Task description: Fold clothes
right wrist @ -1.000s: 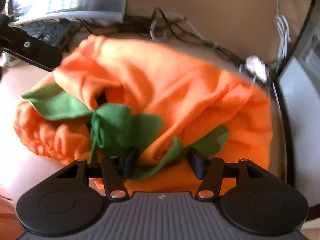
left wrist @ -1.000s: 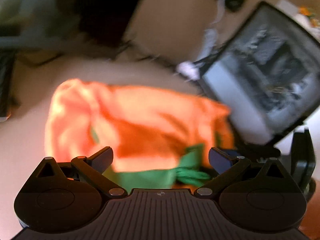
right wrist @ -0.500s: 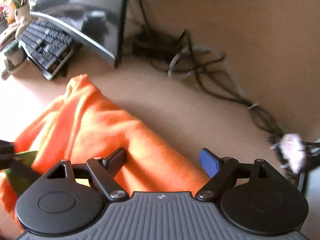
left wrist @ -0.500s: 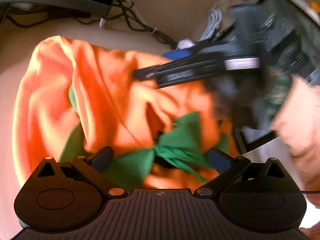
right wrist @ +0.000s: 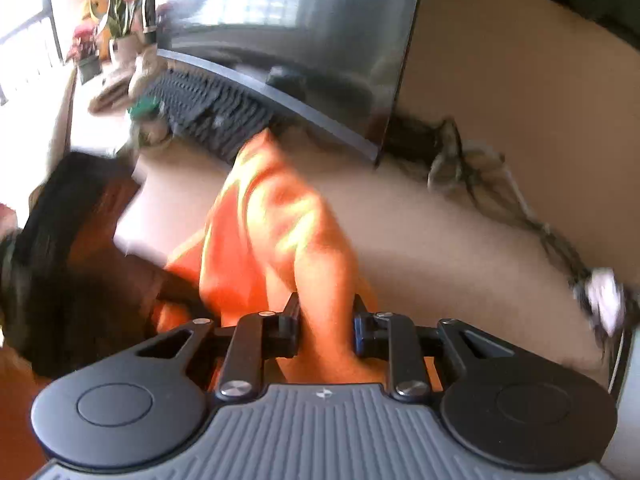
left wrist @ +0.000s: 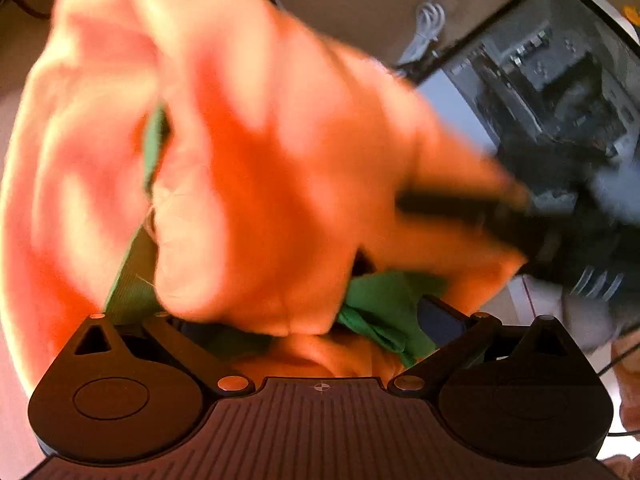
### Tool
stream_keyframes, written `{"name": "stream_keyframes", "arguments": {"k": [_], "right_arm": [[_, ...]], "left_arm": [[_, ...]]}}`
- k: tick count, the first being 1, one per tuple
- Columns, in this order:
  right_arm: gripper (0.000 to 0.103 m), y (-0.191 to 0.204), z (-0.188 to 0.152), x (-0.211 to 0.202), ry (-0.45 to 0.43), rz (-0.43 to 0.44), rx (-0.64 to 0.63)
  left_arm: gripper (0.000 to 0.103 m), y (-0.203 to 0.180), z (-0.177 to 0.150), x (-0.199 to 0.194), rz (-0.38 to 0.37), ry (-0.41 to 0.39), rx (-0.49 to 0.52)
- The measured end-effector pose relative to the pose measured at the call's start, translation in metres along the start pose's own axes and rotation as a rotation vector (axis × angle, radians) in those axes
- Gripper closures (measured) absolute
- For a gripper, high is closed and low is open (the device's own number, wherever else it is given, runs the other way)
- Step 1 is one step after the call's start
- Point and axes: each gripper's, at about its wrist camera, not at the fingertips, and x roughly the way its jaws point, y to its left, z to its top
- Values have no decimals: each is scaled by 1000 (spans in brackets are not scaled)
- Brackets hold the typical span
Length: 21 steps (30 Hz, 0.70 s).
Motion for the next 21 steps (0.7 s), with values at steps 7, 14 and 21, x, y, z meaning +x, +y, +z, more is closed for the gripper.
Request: {"name": "stream_keyframes", "arguments": {"k": [7,14,21], "right_arm": [[66,70,-68,19,22,-148,-85],[61,108,-78,21,-42,-237,-85],[43,102,-76,-3,-56,-222,-10]], "left_arm": [[0,-2,1,-84,73,-46,174],[0,-59,19,-159,-62,-278,370],[0,-45,46,-47,-26,-100,277]]}}
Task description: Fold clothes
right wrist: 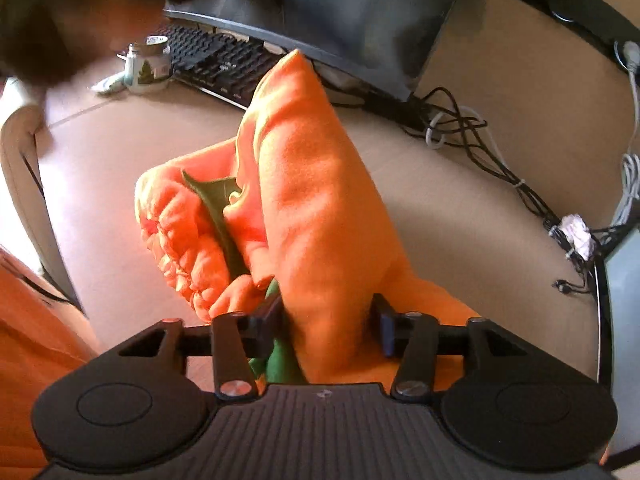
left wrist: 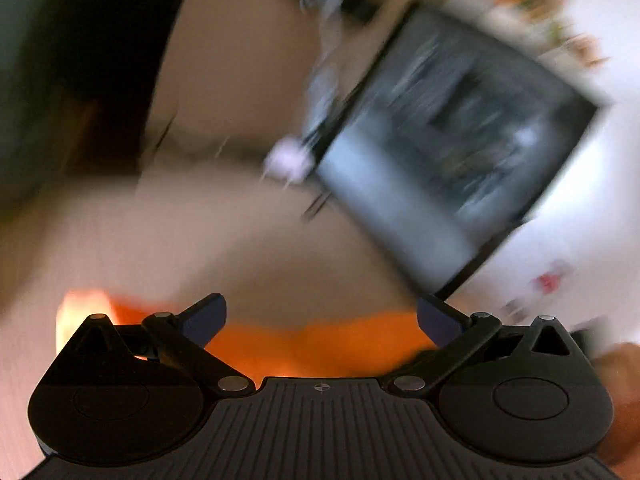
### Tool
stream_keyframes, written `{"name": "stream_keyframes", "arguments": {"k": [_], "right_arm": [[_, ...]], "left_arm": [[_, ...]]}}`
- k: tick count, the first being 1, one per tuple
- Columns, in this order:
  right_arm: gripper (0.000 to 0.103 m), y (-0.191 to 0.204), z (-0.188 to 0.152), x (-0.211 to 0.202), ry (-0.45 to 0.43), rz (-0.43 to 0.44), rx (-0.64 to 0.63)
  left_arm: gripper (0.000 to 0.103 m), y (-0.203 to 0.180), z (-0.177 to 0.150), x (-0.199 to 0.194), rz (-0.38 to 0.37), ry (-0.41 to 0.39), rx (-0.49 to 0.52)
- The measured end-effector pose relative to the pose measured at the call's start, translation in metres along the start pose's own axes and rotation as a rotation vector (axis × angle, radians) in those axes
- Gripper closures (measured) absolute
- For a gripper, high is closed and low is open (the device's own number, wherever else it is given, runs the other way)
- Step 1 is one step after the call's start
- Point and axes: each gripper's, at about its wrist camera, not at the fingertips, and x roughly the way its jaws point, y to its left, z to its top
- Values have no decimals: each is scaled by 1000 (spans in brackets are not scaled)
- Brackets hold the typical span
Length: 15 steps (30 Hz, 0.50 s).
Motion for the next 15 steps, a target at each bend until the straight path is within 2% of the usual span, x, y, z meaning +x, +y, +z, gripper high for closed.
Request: {"name": "stream_keyframes", "arguments": {"k": [1,4,6,10,12,15], "right_arm": [[39,-7,0,-10,-7,15,38],[14,-37,-2,-46,-66,41,233],[8,-59,-10,-62,-93,17,378],[7,-81,-43,-45,-21,5,571],[7,-78,-55,-18,49,37,572],[2,-76,-50,16,76,9,507]], "left_arm": [[0,8,-10,7,18,35,-14],[0,24,-50,13,19,124,-30],[0,27,-75,11,18,145,-17],[0,16,-98,8,54,97,93],[0,14,-98,13,63,86,92],[0,20,-91,22,67,66,48]]}}
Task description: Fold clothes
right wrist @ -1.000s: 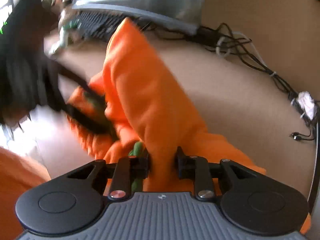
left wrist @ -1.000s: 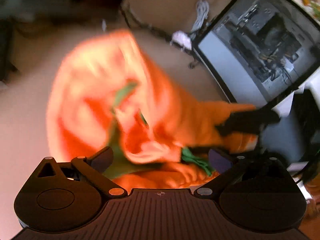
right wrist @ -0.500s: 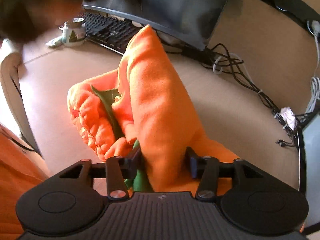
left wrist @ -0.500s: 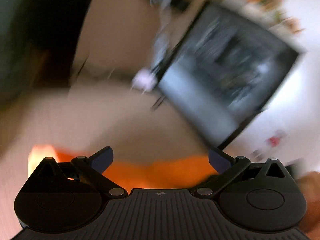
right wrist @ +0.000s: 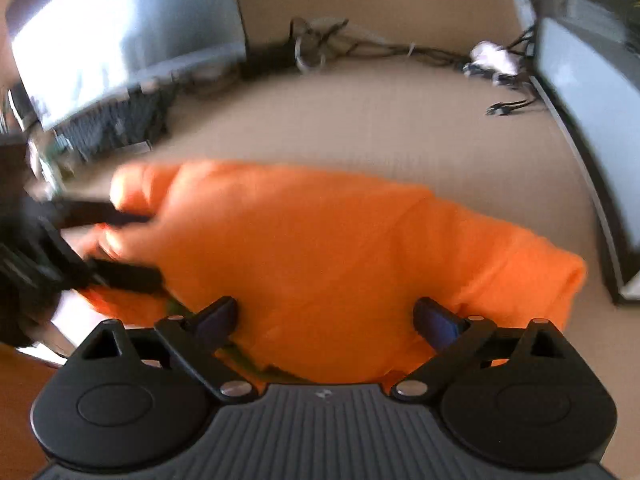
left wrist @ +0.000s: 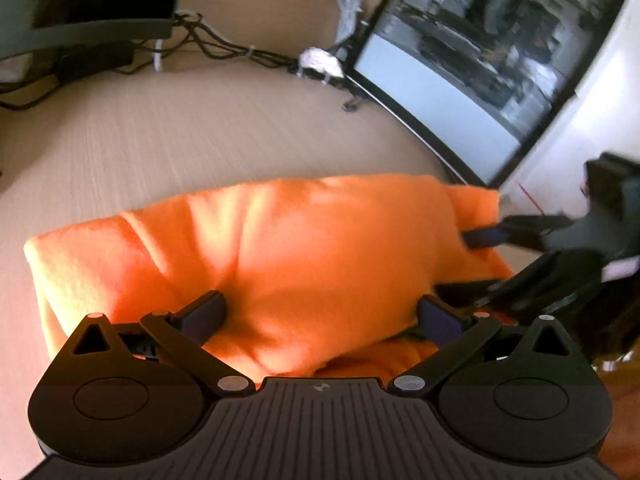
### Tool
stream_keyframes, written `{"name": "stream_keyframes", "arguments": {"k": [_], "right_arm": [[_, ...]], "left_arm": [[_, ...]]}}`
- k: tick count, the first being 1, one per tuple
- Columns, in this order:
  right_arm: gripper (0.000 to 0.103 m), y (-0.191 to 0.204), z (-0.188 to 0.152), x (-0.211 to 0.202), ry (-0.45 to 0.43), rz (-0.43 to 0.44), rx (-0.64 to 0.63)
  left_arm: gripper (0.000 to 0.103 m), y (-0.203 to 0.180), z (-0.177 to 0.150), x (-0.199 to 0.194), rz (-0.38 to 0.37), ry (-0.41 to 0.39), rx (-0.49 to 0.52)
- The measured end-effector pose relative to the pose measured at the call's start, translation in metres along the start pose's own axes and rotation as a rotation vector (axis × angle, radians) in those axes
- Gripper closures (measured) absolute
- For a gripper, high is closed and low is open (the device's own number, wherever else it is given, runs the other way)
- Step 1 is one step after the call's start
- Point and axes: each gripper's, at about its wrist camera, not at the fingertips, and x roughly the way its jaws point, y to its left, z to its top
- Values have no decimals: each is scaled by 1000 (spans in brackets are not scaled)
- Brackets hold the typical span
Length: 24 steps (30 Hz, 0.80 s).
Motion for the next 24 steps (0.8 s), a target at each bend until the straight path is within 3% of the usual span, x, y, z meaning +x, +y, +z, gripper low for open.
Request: {"name": "stream_keyframes", "arguments": {"k": [4,7,14,17,22,24], "right_arm": [[0,-10,37,32,-46,-49,-85],[0,-18,61,52,-34,-47,-131],[0,-18,61,54,-31,-45,-122],[0,-15,65,47,-20,-33,-117],[0,-5,82,4,-205,39,-60],[0,-2,90,14,-206,-5,-30]], "left_arm": [[0,12,21,7,35,-32,-130],[0,17,30,7,37,-12,-239],[0,11,21,-31,60,-53,-243],[0,28,16,-20,96,-15,-299],[0,32,14,-8,107,-8,-313],[0,29,16,-9,119,-8,-306]]}}
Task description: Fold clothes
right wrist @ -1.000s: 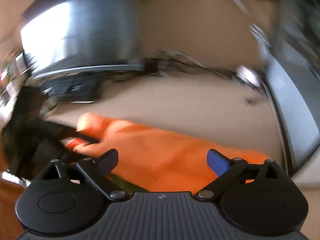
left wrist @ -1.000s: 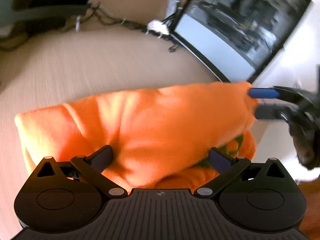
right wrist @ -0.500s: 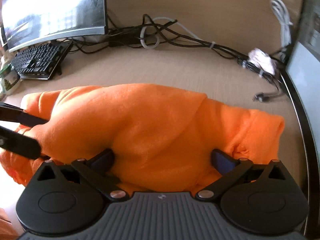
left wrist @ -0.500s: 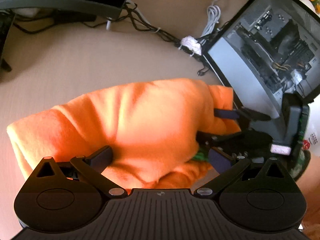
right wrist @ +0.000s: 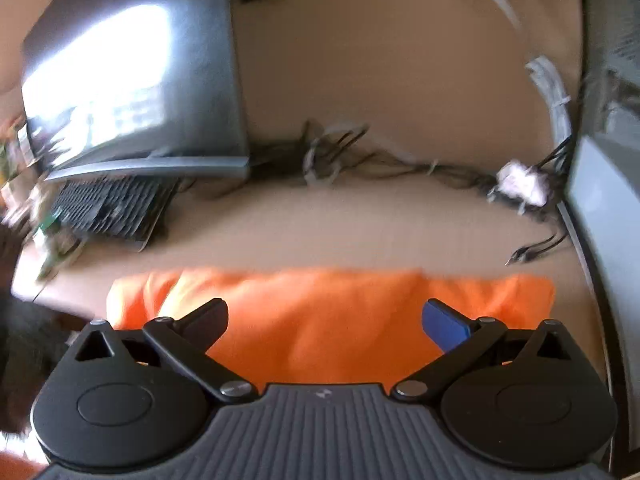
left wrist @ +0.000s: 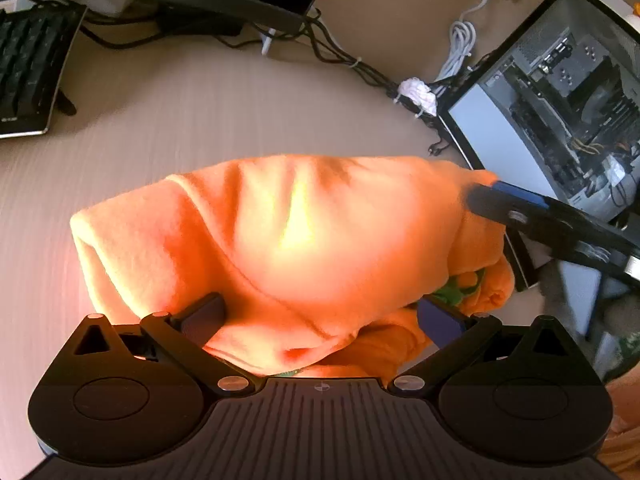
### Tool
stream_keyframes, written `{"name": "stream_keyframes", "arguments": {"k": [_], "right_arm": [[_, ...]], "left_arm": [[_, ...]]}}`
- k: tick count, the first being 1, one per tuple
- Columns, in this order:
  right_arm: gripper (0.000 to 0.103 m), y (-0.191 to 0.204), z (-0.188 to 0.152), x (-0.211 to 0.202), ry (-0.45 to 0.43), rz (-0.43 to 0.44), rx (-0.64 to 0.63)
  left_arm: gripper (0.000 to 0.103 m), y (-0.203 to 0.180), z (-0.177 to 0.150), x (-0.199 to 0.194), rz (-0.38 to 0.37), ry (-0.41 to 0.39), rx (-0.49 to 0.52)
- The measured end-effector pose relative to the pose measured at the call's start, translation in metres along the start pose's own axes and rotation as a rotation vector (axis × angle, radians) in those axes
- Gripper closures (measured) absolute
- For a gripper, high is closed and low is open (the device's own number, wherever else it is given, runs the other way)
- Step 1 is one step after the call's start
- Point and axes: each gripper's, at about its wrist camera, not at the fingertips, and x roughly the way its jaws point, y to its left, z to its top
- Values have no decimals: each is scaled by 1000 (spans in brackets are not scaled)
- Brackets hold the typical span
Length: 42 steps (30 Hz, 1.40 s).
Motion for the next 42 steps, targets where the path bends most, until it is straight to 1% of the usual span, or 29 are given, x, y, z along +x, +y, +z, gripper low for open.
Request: {"name": "stream_keyframes", "arguments": {"k": [2,3,5,7,9,11,13,15,16,18,19,20,22,23,24,26,30,31,33,34,35,37,38,40,41,42], "right_arm": [[0,2,-6,32,88,-57,-11],[0,2,-12,45,105,-73,-21],[0,1,-25,60,85,-85,-32],[0,-2,-26,64,65,-84,15],[0,-1,-24,65,74,-86,50],[0,-3,-21,63,101,-68,68],[0,-11,-13,56,135,-13,98],[0,-23,-4,38,99,42,149],[0,-30,-1,27,53,39,170],[0,-40,1,19,-7,-36,177],[0,-46,-1,24,3,-61,184],[0,-54,-3,33,32,-76,196],[0,-57,-13,51,79,-84,174],[0,-52,-16,55,81,-103,133],[0,-44,-18,56,71,-131,77],[0,-32,-17,49,59,-173,18],[0,-14,-13,18,-23,-228,-106],[0,-12,-17,15,-16,-235,-139],[0,-13,-29,21,54,-222,-151],[0,-17,-36,27,74,-217,-129],[0,-21,-43,29,61,-209,-85],[0,-28,-45,31,55,-197,-2],[0,-28,-44,31,60,-198,12],[0,-26,-42,30,65,-207,-12],[0,-22,-40,26,60,-214,-48],[0,-19,-37,19,38,-219,-72]], "left_arm": [[0,-5,3,-8,2,-23,16],[0,-10,6,-16,-11,-53,35],[0,-15,10,-23,-31,-92,53],[0,-16,14,-20,-33,-109,49],[0,-11,15,-5,23,-90,23],[0,-5,14,8,78,-59,-9],[0,1,14,19,126,-32,-29],[0,0,15,23,133,-30,-10],[0,0,15,25,136,-28,0],[0,-2,16,29,138,-28,27],[0,-2,15,31,133,-34,38],[0,-1,15,32,126,-41,43],[0,-1,16,30,118,-45,33],[0,-2,15,25,121,-44,16],[0,-3,14,18,118,-48,13],[0,-5,10,3,113,-56,7],[0,-9,-2,-30,123,-112,50],[0,-9,-1,-37,106,-131,44],[0,-8,2,-48,58,-171,32],[0,-9,5,-47,38,-183,35],[0,-9,9,-46,18,-194,38],[0,-9,14,-30,20,-169,36],[0,-5,15,-18,30,-139,21],[0,5,15,7,50,-64,-23],[0,10,14,16,59,-44,-39],[0,9,12,18,65,-67,-25]]}}
